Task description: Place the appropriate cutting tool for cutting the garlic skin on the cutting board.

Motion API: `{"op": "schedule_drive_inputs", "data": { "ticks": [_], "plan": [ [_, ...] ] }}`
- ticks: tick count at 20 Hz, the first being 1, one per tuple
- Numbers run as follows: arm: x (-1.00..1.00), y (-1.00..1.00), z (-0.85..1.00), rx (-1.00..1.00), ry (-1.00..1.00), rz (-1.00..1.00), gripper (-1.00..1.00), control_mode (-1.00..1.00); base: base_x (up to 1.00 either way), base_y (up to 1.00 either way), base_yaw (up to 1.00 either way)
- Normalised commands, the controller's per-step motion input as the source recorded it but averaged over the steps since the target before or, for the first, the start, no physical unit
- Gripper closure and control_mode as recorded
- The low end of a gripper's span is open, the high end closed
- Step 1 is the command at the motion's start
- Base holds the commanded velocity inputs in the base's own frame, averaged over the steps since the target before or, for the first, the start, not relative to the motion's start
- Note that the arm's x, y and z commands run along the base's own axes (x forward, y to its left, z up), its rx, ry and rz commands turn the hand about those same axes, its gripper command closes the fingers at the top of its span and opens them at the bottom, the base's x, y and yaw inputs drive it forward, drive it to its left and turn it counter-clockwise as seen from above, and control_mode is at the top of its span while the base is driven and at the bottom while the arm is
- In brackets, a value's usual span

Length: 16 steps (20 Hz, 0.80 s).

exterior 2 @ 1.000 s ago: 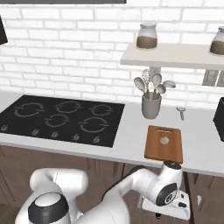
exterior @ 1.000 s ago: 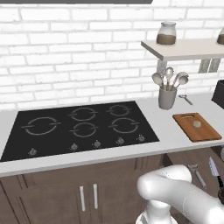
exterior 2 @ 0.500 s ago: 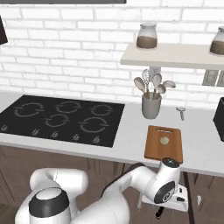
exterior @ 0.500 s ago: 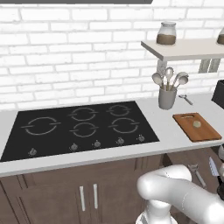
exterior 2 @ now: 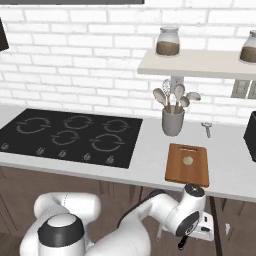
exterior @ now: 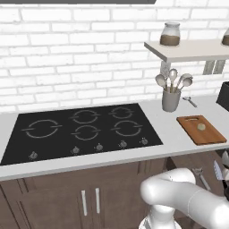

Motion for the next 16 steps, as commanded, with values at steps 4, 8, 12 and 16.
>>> {"op": "schedule_drive_inputs", "data": {
  "ticks": [4, 8, 12, 16],
  "plan": [
    [0.05, 0.0, -0.34, 0.0, 0.0, 0.0, -1.0, -1.0, 0.0, 0.0, 0.0],
    [0.13, 0.0, -0.23, 0.0, 0.0, 0.0, -1.0, -1.0, 0.0, 0.0, 0.0],
    [0.11, 0.0, -0.29, 0.0, 0.0, 0.0, -1.0, -1.0, 0.0, 0.0, 0.0],
    [0.03, 0.0, -0.37, 0.0, 0.03, 0.0, -1.0, -1.0, 0.0, 0.0, 0.0]
  ]
}}
